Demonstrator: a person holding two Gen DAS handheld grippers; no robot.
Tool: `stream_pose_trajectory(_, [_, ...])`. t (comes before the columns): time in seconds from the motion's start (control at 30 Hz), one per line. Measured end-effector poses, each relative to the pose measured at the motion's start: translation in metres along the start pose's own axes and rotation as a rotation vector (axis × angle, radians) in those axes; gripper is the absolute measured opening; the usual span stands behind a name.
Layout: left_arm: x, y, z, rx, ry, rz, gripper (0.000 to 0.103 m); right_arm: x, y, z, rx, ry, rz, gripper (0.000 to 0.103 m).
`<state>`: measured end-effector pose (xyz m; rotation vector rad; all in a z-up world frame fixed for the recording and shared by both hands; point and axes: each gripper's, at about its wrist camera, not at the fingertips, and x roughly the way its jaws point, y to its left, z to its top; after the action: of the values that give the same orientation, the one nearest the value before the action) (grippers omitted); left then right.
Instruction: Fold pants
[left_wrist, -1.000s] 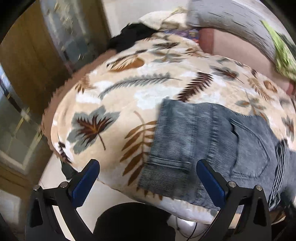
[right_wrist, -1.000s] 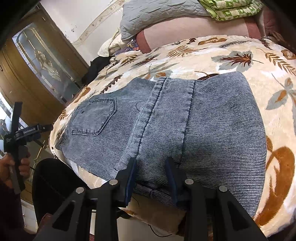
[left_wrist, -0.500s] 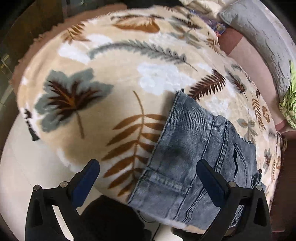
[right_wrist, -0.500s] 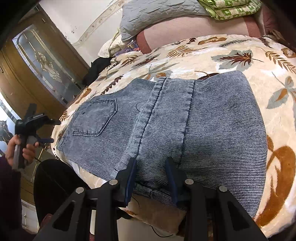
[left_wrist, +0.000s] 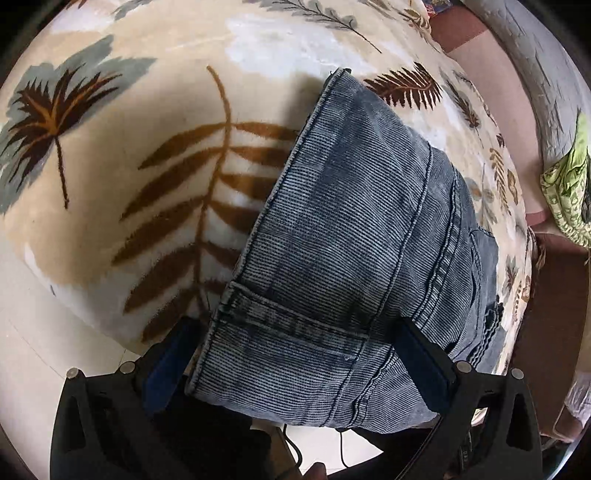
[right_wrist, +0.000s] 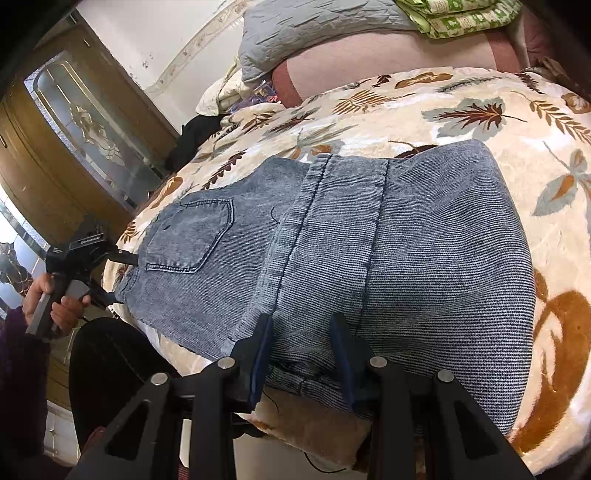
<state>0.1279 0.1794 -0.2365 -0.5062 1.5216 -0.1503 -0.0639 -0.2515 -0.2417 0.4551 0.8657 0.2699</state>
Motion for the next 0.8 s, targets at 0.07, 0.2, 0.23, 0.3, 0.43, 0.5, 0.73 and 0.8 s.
stream_pose_trajectory(0.07, [0.000, 0.004, -0.003, -0.017, 0.012, -0.036, 0.103, 0.000, 0.000, 0.000, -0.001, 0.001, 0.000, 0.036])
stream_pose_trajectory(0.2, [-0.003, 0.008, -0.008, -0.008, -0.002, -0.055, 0.102, 0.000, 0.000, 0.000, -0.001, 0.001, -0.001, 0.036])
stream_pose_trajectory(0.23, [-0.004, 0.008, -0.010, -0.005, -0.013, -0.049, 0.100, 0.000, 0.001, 0.000, -0.002, 0.001, -0.002, 0.036])
stream_pose_trajectory(0.3, [-0.007, 0.009, -0.012, -0.001, -0.031, -0.039, 0.095, 0.000, 0.001, 0.000, -0.003, 0.001, -0.003, 0.036])
stream_pose_trajectory(0.43, [-0.020, 0.007, -0.016, -0.002, -0.074, -0.028, 0.065, 0.000, 0.002, 0.000, -0.003, 0.001, -0.003, 0.036])
stream_pose_trajectory(0.5, [-0.032, 0.004, -0.018, 0.007, -0.090, -0.057, 0.049, 0.000, 0.002, 0.000, -0.003, 0.000, -0.004, 0.036])
stream_pose_trajectory(0.73, [-0.047, -0.029, -0.026, 0.107, -0.115, -0.043, 0.045, 0.000, 0.001, 0.000, -0.003, 0.001, -0.003, 0.036])
stream_pose_trajectory(0.8, [-0.041, -0.025, -0.023, 0.081, -0.108, -0.030, 0.055, 0.000, 0.001, 0.000, -0.004, 0.001, -0.002, 0.036])
